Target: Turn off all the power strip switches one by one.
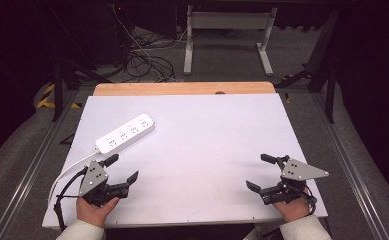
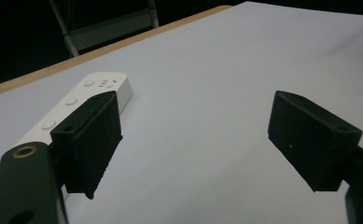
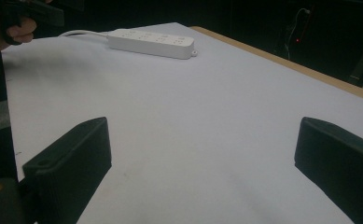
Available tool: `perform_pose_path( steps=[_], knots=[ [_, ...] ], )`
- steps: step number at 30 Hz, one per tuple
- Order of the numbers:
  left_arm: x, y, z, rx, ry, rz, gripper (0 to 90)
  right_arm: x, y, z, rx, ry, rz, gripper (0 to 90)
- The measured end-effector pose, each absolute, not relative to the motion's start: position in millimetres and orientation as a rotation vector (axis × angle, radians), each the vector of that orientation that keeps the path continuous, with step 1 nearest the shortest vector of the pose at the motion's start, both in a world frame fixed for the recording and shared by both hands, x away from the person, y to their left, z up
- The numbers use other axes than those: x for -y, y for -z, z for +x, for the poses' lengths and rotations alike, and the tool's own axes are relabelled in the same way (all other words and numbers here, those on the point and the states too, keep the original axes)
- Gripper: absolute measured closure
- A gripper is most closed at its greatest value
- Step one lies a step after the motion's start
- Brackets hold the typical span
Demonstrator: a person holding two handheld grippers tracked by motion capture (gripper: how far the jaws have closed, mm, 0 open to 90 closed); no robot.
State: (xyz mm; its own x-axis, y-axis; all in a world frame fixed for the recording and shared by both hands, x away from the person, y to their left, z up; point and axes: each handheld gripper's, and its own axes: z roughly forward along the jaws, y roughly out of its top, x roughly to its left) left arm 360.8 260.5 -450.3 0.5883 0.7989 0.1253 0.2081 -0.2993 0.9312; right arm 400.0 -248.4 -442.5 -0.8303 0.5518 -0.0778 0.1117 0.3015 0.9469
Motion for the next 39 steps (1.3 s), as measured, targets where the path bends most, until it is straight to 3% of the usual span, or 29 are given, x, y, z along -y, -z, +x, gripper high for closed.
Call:
perform_pose_path(
  steps=[5,20,26,31,39],
  knots=[
    [-261,445,360,-0.837,-0.668,1.838,20.5,247,443,400,-2.200,-1.549,0.589,6.1],
    [-257,438,356,-0.821,-0.647,1.867,25.2,245,444,400,-2.218,-1.554,0.573,6.3],
    [-257,433,355,-0.815,-0.689,1.890,31.2,244,444,400,-2.220,-1.553,0.576,6.6],
    [-260,423,358,-0.807,-0.615,1.877,33.9,244,445,401,-2.234,-1.552,0.574,7.4],
    [-265,409,368,-0.869,-0.642,1.892,41.3,243,446,402,-2.249,-1.549,0.573,7.9]
  ],
)
